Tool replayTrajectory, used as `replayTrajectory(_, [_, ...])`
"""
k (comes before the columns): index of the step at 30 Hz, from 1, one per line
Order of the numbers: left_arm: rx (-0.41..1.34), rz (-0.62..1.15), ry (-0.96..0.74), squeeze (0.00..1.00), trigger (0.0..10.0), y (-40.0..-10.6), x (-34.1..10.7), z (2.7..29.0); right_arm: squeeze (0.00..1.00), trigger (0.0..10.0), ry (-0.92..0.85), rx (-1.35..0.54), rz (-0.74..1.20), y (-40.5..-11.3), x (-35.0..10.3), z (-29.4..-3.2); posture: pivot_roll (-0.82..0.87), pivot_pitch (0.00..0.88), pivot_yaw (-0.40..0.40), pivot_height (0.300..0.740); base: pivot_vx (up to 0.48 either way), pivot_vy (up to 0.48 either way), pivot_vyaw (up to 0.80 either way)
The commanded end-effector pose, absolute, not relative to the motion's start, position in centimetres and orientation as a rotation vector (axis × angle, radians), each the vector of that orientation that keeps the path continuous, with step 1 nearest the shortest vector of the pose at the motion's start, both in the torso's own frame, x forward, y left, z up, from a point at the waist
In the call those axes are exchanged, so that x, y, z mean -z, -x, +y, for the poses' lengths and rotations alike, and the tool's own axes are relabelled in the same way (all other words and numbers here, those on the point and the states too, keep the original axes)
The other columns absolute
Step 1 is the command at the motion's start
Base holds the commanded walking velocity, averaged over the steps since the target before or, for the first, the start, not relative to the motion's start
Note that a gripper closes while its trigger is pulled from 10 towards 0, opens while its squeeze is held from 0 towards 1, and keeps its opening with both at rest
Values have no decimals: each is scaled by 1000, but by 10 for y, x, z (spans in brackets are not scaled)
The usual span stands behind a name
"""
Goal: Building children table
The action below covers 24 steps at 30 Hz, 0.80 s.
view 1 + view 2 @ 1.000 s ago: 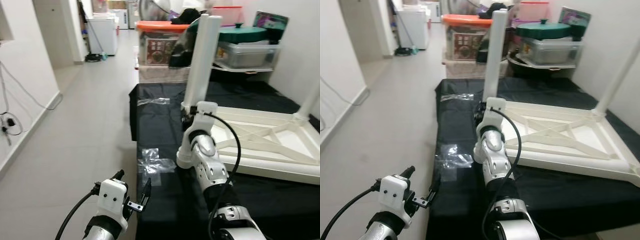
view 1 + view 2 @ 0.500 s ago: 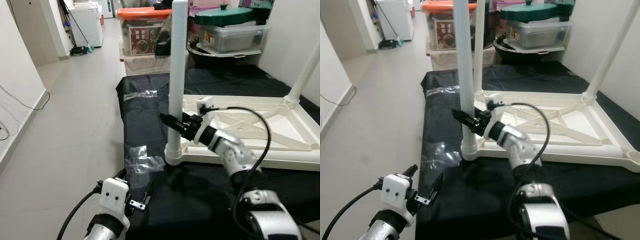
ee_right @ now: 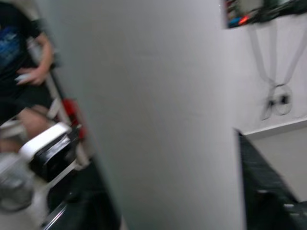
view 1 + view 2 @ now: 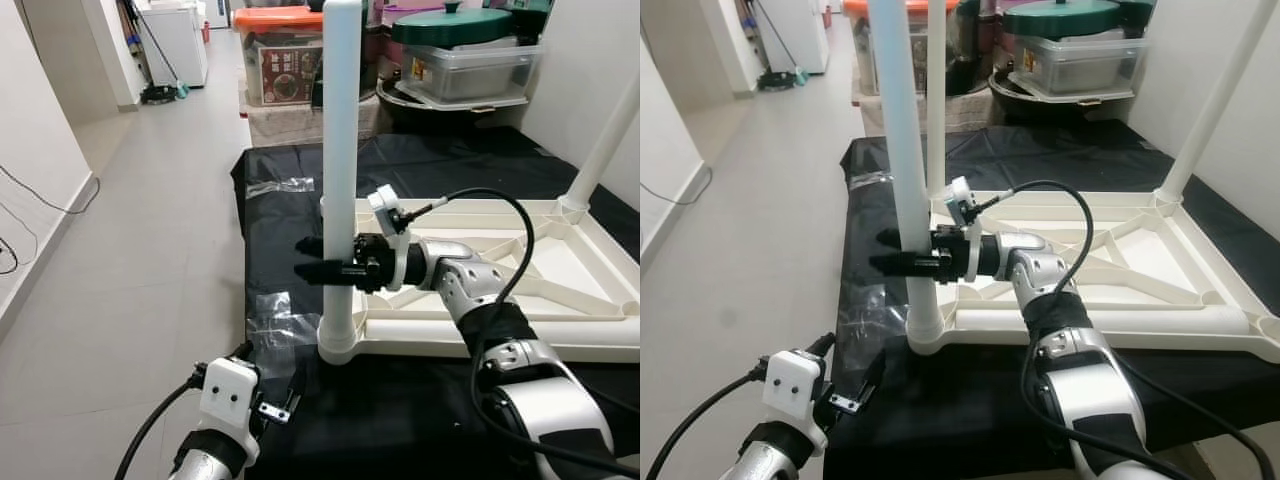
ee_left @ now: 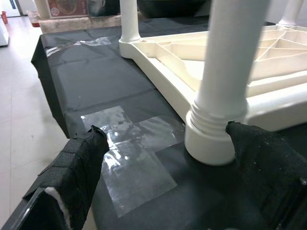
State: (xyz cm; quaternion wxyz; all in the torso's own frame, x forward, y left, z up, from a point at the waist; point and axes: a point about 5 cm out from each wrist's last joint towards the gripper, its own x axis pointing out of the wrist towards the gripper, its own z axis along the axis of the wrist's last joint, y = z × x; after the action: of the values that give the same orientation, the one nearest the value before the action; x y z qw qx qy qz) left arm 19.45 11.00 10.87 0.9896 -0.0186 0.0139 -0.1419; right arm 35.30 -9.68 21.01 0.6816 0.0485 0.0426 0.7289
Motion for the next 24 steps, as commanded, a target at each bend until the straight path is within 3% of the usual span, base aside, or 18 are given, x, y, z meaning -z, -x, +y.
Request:
replayTrajectory(1, [280, 37, 33, 0, 10000, -193, -105, 110, 0, 0, -60, -1720, 123, -350, -210, -86, 41, 0, -16, 740, 0, 0, 0])
replayTrajectory(8, [283, 38, 33, 0, 10000, -193, -105, 110, 0, 0, 12, -1598, 90, -356, -204, -79, 41, 0, -16, 740, 0, 0, 0])
replayTrajectory(10, [284, 38, 32, 0, 10000, -193, -104, 110, 0, 0, 13, -1456, 62, -363, -200, -77, 36, 0, -12, 740, 0, 0, 0])
replayTrajectory(11, [281, 39, 32, 0, 10000, -193, -104, 110, 0, 0, -13, -1282, 26, -372, -200, -76, 36, 0, -12, 740, 0, 0, 0])
replayTrajectory(13, [280, 38, 32, 0, 10000, -193, -104, 110, 0, 0, -32, -1199, 15, -376, -200, -77, 36, 0, -12, 740, 0, 0, 0])
replayTrajectory(15, [281, 39, 32, 0, 10000, -193, -104, 111, 0, 0, -90, -829, 20, -392, -197, -86, 30, 0, -12, 740, 0, 0, 0])
replayTrajectory(16, [281, 39, 32, 0, 10000, -193, -104, 111, 0, 0, -90, -829, 20, -392, -197, -86, 30, 0, -12, 740, 0, 0, 0])
replayTrajectory(18, [282, 40, 32, 0, 10000, -193, -104, 112, 0, 0, -105, -464, 45, -401, -188, -103, 18, 0, -1, 740, 0, 0, 0])
replayTrajectory(19, [282, 40, 32, 0, 10000, -193, -104, 112, 0, 0, -105, -464, 45, -401, -188, -103, 18, 0, -1, 740, 0, 0, 0])
replayTrajectory(21, [286, 43, 32, 0, 10000, -193, -104, 112, 0, 0, -117, -144, 53, -399, -175, -125, 18, 0, -1, 740, 0, 0, 0])
replayTrajectory(22, [286, 43, 32, 0, 10000, -193, -104, 112, 0, 0, -117, -144, 53, -399, -175, -125, 18, 0, -1, 740, 0, 0, 0])
replayTrajectory(24, [289, 42, 31, 0, 10000, -193, -104, 112, 0, 0, -175, 94, 83, -388, -161, -135, 18, 0, -1, 740, 0, 0, 0])
